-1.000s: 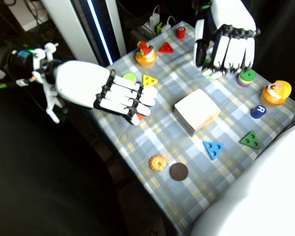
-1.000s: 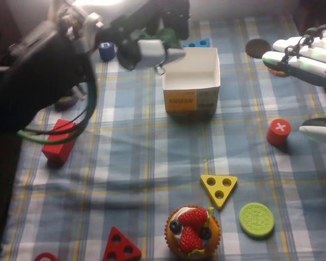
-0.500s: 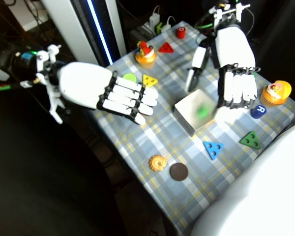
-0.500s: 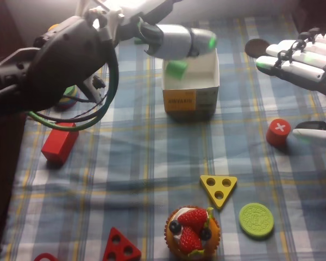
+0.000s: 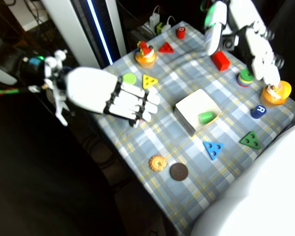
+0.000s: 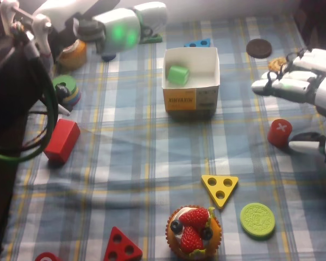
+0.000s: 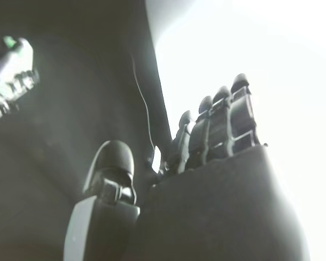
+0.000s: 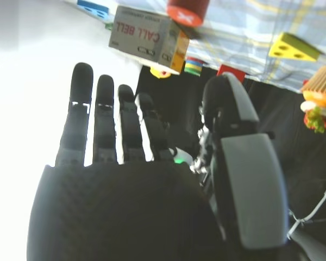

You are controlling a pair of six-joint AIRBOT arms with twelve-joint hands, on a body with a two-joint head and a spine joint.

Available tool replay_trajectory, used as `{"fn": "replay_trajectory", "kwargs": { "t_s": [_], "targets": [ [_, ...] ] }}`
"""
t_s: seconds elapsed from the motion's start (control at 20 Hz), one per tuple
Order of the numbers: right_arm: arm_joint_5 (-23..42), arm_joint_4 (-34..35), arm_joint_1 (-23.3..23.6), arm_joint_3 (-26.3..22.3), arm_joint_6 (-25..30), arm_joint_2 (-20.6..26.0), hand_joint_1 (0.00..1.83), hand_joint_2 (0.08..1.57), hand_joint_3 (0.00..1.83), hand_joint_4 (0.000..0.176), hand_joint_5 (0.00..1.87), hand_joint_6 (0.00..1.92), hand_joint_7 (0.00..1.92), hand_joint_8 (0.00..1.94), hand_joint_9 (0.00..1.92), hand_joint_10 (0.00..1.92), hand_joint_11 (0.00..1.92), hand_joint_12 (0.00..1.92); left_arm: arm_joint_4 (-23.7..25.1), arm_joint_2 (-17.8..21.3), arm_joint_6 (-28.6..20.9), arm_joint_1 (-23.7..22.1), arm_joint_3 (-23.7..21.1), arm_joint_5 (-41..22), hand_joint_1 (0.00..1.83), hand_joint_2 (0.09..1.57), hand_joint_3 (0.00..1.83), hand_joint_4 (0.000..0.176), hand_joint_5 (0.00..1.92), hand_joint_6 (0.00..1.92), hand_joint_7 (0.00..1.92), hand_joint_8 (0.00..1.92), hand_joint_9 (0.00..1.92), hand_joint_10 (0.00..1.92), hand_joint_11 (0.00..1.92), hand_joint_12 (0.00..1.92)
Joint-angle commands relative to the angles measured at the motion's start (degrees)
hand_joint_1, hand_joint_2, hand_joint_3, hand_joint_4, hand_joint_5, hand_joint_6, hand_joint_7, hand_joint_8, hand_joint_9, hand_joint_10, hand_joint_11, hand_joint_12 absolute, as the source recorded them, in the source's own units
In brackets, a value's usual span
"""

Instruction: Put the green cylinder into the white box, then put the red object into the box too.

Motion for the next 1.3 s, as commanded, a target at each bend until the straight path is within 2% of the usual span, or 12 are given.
{"fn": "replay_trajectory", "kwargs": {
  "t_s": [0.0,0.3,0.35,0.4,0.6,0.65,0.7,0.75,0.85,1.05,1.2,1.25],
  "targets": [
    [5.15,0.37,1.16,0.43,0.28,-0.38,0.73,1.24,0.0,0.0,0.22,0.15,0.31,0.1,0.0,0.93,0.0,1.54,2.08,0.67,-0.35,0.15,-0.78,-8.76,0.29,1.44,0.0,0.082,0.11,0.0,0.08,0.01,0.03,0.1,0.0,0.57],
    [1.59,0.93,1.57,2.87,0.28,-3.25,0.77,1.24,0.0,0.0,0.26,0.2,0.37,0.11,0.0,0.99,0.0,1.51,2.63,3.54,-0.35,3.88,-4.48,-14.02,0.3,1.43,0.0,0.072,0.13,0.01,0.11,0.0,0.07,0.04,0.0,0.46],
    [1.25,0.96,1.57,3.12,0.28,-3.56,0.81,1.24,0.0,0.0,0.31,0.21,0.4,0.11,0.04,0.91,0.0,1.5,2.63,3.86,-0.35,4.2,-4.76,-14.47,0.36,1.44,0.0,0.029,0.14,0.01,0.13,0.0,0.05,0.03,0.0,0.33],
    [1.02,1.02,1.58,3.25,0.28,-3.71,0.85,1.24,0.0,0.0,0.34,0.21,0.45,0.11,0.08,0.88,0.0,1.47,2.63,4.06,-0.35,4.34,-4.96,-14.76,0.38,1.44,0.0,0.022,0.15,0.01,0.14,0.0,0.04,0.02,0.0,0.22],
    [0.72,1.08,1.59,3.41,0.28,-3.97,0.97,1.24,0.0,0.0,0.57,0.34,0.67,0.21,0.21,1.01,0.0,1.58,2.68,4.42,-0.35,4.73,-5.33,-15.39,0.44,1.43,0.0,0.026,0.17,0.01,0.17,0.0,0.08,0.02,0.0,0.28],
    [0.6,1.08,1.59,3.51,0.28,-4.15,1.11,1.25,0.0,0.0,0.68,1.15,0.75,1.14,0.31,1.17,0.0,1.74,2.68,4.48,-0.35,4.82,-5.41,-15.52,0.48,1.42,0.0,0.023,0.18,0.01,0.17,0.0,0.08,0.02,0.0,0.28],
    [0.62,1.08,1.76,3.55,0.28,-4.26,1.17,1.23,0.0,0.0,0.77,1.17,0.78,1.4,0.43,1.37,0.07,1.86,2.68,4.57,-0.35,4.95,-5.51,-15.7,0.52,1.41,0.0,0.023,0.18,0.01,0.18,0.0,0.09,0.02,0.0,0.27],
    [0.62,1.08,2.04,3.62,0.28,-4.33,1.2,1.22,0.0,0.0,0.79,1.14,0.82,1.46,0.52,1.59,0.21,1.92,2.68,4.78,-0.35,5.16,-5.68,-15.99,0.55,1.41,0.0,0.02,0.19,0.01,0.18,0.0,0.1,0.02,0.0,0.28],
    [1.46,0.83,3.13,3.49,0.28,-4.26,1.18,1.23,0.0,0.0,0.75,1.22,0.8,1.47,0.49,1.63,0.19,1.92,2.64,5.6,-0.36,5.93,-6.35,-17.08,0.58,1.41,0.0,0.008,0.2,0.01,0.19,0.0,0.11,0.02,0.0,0.33],
    [6.58,-3.17,7.96,2.68,3.32,-2.66,1.15,1.27,0.0,0.0,0.7,1.32,0.74,1.53,0.4,1.74,0.27,1.92,1.89,7.27,-0.37,8.74,-8.19,-19.83,0.52,1.42,0.0,0.02,0.19,0.0,0.18,0.0,0.12,0.02,0.0,0.49],
    [6.67,-5.14,12.76,3.98,3.63,-3.76,1.17,1.26,0.0,0.0,0.67,1.29,0.77,1.55,0.48,1.76,0.33,1.92,0.15,7.62,-0.39,11.09,-9.19,-21.91,0.45,1.42,0.0,0.029,0.18,0.0,0.16,0.0,0.09,0.01,0.0,0.34],
    [6.21,-5.68,14.27,4.99,3.83,-4.78,1.18,1.26,0.0,0.0,0.67,1.28,0.78,1.55,0.49,1.73,0.34,1.92,-0.83,7.58,-0.39,12.23,-9.6,-23.18,0.47,1.4,0.0,0.024,0.2,0.01,0.17,0.0,0.11,0.02,0.0,0.51]
  ]
}}
